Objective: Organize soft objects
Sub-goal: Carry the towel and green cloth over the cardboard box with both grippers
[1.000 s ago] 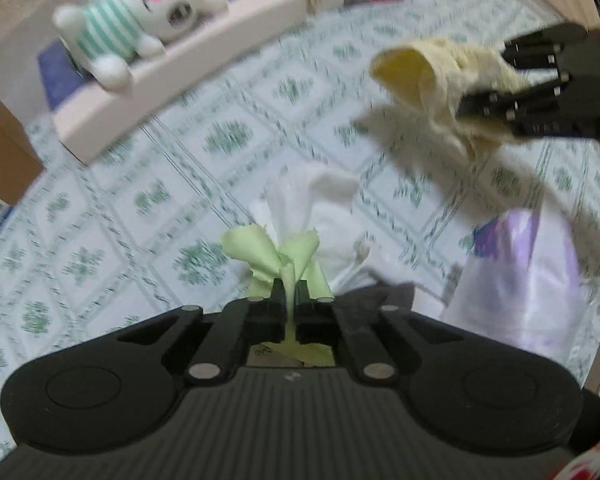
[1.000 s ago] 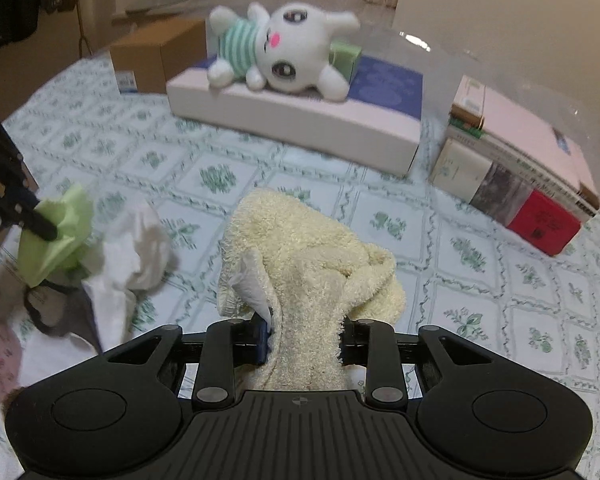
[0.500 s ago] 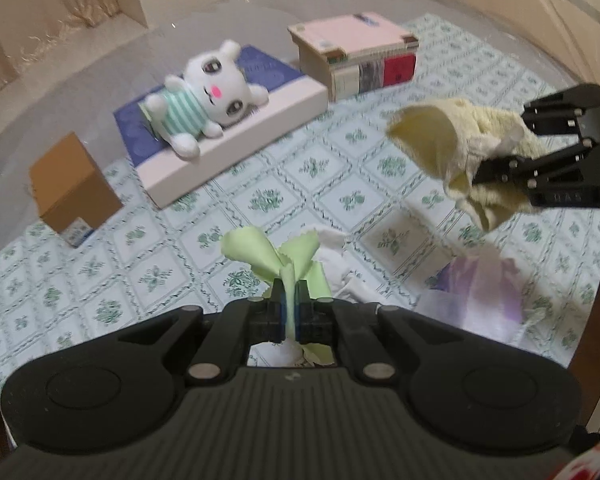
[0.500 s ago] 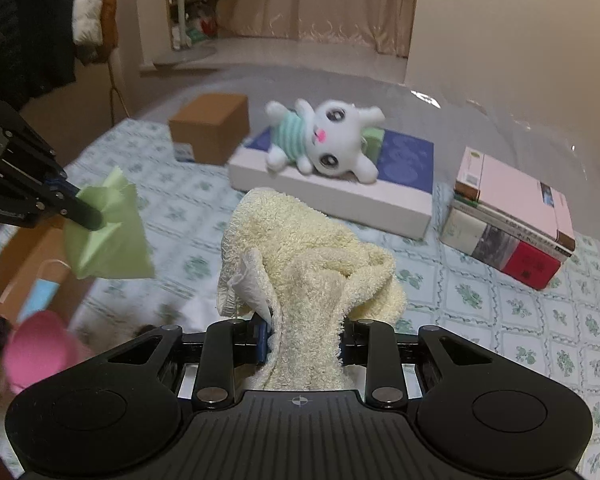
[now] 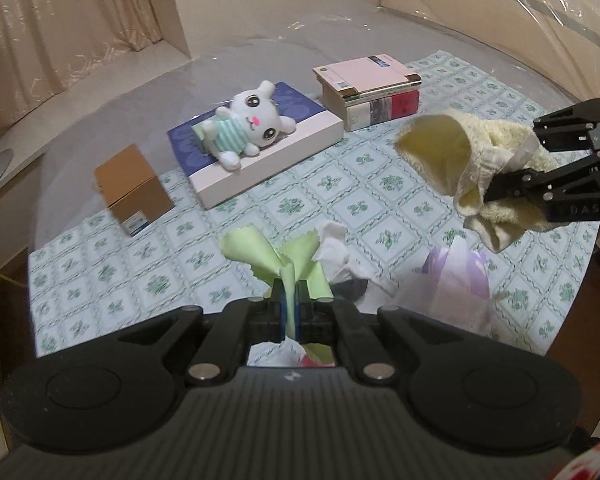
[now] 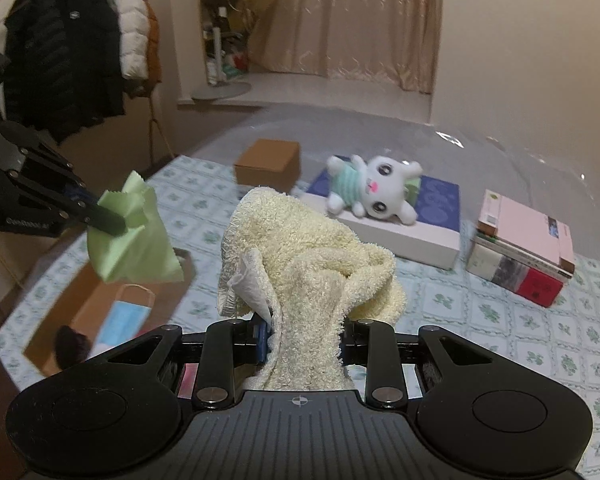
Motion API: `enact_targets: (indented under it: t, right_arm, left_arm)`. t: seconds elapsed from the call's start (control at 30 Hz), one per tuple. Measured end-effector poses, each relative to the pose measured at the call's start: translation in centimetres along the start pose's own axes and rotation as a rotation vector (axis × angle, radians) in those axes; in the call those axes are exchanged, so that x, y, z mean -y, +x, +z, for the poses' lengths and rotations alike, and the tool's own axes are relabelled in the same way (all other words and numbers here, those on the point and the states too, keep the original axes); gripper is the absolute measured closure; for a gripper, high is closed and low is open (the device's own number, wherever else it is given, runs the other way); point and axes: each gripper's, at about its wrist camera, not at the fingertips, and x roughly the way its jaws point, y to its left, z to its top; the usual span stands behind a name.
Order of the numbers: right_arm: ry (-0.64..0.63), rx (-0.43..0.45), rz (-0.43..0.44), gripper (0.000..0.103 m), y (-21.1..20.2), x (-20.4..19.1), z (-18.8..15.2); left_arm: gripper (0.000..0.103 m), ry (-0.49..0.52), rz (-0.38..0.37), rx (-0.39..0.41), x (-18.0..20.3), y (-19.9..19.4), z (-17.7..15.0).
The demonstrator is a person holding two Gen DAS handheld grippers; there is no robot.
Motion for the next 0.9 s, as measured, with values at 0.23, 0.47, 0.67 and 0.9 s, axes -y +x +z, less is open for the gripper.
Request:
enact_targets:
  t: [0.23,0.47,0.67,0.9]
  right_arm:
    - [-0.034,0.022,0.080,0.073,-1.1,-5.3,0.1]
    - [-0.063,0.018,0.179,0.073,0.1,-10.9,-0.5]
    - [-0.086,-0.006,0.234,0.073,2.0,-15.0,-1.2]
    - [-0.107,-0.055,0.279,0.073,5.0,-18.8,-2.1]
  left_arm:
    - [0.100,-0.029,0.048,0.012,-1.3,-4.6,-3.8]
    - [0.100,-0.084,0.099,0.003,-3.2,-7.7,-8.7]
    - [0.100,-0.128,0.128,-0.018,-4.7,-8.3,-12.9]
    - [0.100,-0.189,0.132,-0.043,-6.7,-7.4,-17.1]
